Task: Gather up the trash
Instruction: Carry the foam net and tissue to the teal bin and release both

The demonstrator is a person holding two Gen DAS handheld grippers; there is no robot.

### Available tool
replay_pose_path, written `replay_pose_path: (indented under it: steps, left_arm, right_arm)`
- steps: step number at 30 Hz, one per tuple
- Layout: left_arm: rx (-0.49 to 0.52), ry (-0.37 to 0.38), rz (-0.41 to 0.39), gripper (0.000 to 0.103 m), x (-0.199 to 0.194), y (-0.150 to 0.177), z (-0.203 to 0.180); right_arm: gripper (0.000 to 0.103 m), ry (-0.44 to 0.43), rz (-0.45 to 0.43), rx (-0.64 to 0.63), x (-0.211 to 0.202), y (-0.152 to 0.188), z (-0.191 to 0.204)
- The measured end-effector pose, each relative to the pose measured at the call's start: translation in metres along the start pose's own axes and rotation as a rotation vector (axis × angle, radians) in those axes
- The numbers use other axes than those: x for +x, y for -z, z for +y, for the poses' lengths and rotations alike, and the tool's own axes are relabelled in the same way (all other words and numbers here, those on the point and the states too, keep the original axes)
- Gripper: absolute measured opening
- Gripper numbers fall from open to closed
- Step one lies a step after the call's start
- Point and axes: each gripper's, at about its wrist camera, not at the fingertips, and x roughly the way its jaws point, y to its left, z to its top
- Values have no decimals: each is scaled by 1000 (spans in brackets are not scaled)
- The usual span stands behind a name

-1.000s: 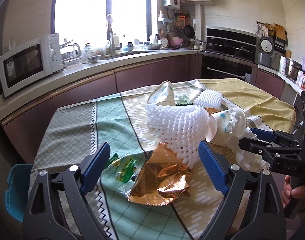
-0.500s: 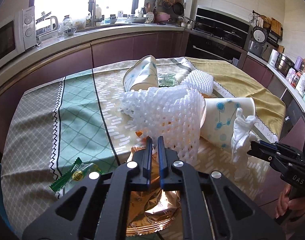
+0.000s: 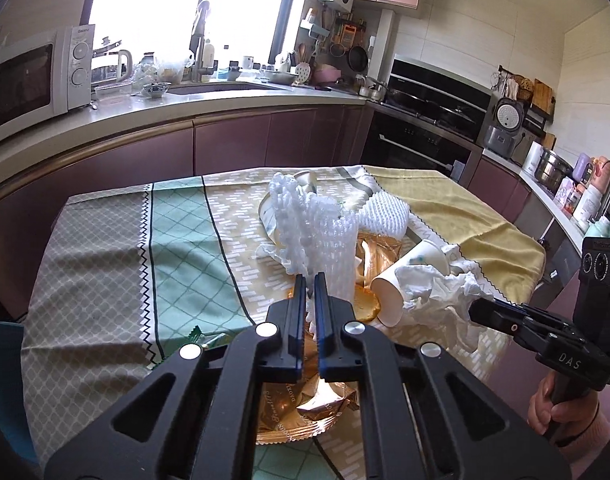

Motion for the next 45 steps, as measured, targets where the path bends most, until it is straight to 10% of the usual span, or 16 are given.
replay_pose_path:
  steps: [10, 25, 45]
  left_arm:
    - [-58, -91, -105, 5, -85, -2, 50]
    - [-306, -483, -145, 5, -215, 43, 222]
    - [-476, -547, 90, 7, -145, 94, 383]
  right_arm:
    - [3, -155, 18, -75, 24, -24, 47]
    - [3, -517, 226, -262, 160, -35, 214]
    - [6, -483, 561, -136, 315, 22, 287]
